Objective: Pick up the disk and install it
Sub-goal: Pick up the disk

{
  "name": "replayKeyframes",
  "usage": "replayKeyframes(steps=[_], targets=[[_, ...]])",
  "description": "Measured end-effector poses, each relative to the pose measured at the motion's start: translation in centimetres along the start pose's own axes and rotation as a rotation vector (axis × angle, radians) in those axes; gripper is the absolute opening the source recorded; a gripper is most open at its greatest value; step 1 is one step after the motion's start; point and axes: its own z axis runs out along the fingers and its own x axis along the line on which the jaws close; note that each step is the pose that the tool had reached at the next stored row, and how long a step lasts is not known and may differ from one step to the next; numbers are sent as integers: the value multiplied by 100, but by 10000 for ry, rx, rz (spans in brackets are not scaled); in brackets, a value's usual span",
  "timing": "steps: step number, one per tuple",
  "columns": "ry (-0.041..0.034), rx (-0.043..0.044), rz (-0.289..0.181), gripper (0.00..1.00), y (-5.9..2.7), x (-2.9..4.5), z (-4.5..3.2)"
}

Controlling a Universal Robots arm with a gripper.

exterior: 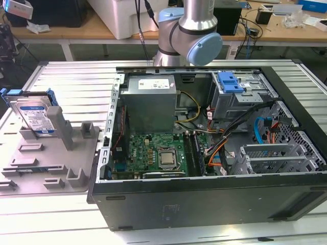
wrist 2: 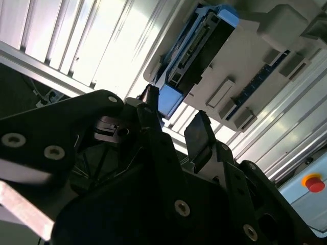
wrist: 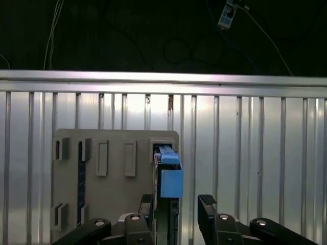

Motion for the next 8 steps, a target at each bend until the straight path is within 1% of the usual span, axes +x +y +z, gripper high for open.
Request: replayKeyframes(steps=[5, 8], targets=[[0, -2, -1, 48, -1, 0, 0], [-1, -33, -1, 48, -1, 0, 8]])
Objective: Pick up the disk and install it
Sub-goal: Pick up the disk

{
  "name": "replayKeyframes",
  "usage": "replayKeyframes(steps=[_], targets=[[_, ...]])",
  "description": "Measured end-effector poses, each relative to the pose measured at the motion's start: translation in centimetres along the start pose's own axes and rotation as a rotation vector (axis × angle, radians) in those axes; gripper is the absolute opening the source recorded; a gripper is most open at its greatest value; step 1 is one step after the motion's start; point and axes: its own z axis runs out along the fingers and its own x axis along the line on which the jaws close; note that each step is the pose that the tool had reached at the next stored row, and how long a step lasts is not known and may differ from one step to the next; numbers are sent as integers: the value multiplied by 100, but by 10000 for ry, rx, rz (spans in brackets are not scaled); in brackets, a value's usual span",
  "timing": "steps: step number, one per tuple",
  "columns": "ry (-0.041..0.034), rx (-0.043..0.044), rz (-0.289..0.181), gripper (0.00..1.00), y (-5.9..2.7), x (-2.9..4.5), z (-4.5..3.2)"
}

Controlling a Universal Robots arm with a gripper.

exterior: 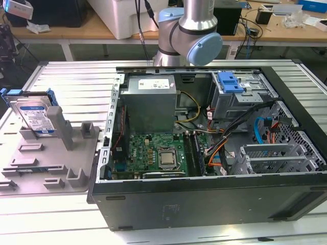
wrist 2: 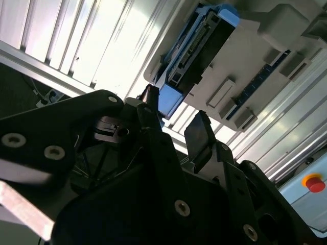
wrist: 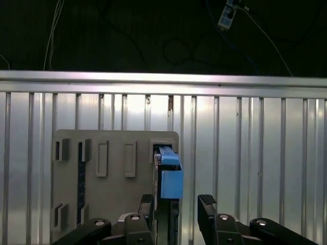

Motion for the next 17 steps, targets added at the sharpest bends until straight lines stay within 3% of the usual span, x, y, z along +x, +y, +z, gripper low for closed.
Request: replayKeyframes(steps=[9, 13, 17], targets=[[-2, -60, 0, 48, 0, 1, 42], [-4, -175, -1, 48, 0, 1, 66], [-4, -208, -3, 48, 3, 1, 89]])
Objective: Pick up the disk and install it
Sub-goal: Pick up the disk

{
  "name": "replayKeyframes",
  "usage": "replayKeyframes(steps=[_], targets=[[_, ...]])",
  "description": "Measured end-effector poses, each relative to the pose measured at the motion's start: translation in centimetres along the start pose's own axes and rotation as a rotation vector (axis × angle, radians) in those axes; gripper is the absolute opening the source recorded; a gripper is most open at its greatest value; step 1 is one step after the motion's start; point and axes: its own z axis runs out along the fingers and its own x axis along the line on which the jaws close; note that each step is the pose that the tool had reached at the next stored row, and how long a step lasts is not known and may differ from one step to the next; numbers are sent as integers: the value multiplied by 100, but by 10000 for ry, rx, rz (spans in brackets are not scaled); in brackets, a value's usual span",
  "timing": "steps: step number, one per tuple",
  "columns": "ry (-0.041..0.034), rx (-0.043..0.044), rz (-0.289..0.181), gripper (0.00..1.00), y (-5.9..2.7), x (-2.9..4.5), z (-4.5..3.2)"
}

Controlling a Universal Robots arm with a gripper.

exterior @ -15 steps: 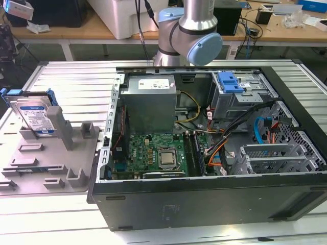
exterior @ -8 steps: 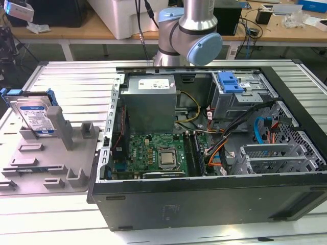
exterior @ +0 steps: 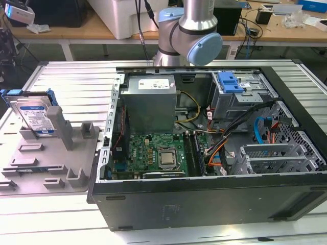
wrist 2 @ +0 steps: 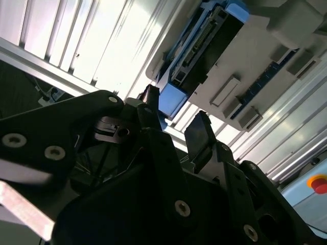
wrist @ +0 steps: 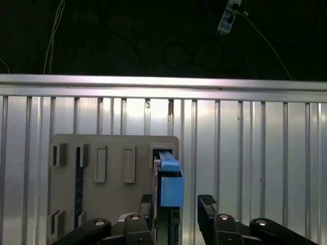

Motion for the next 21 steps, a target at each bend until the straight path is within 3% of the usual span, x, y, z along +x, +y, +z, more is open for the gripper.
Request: replayKeyframes(steps=[10, 21], targets=[[0, -53, 2, 48, 14, 1, 54], [30, -57, 2, 48, 11, 12, 105]])
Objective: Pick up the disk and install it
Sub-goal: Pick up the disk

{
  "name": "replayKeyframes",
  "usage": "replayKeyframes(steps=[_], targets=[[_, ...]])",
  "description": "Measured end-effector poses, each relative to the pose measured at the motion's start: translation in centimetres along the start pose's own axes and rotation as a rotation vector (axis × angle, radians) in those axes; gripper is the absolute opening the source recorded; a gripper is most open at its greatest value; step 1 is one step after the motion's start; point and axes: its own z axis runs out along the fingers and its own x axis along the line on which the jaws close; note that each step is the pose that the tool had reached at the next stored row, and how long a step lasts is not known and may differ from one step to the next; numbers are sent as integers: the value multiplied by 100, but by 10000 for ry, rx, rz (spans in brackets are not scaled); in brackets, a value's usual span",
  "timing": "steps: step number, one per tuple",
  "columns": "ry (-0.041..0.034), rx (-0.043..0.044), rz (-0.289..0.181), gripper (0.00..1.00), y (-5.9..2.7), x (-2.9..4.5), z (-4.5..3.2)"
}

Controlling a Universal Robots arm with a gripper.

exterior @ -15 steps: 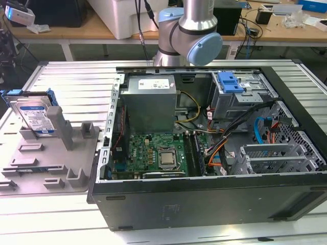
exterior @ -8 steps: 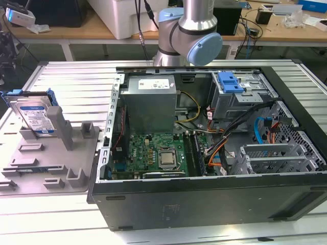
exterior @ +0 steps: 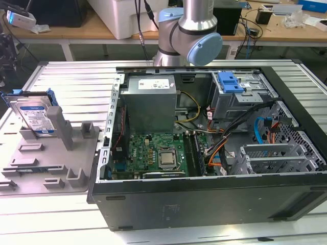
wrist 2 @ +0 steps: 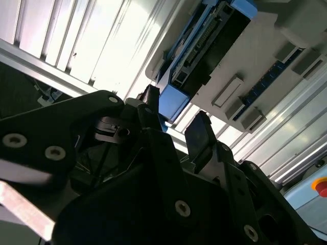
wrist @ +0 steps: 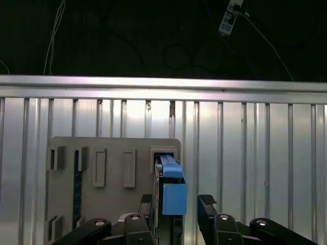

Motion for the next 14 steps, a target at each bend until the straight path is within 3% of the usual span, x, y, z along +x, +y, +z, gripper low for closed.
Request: replayKeyframes(steps=[14], targets=[[32, -2, 2, 48, -4, 10, 78]])
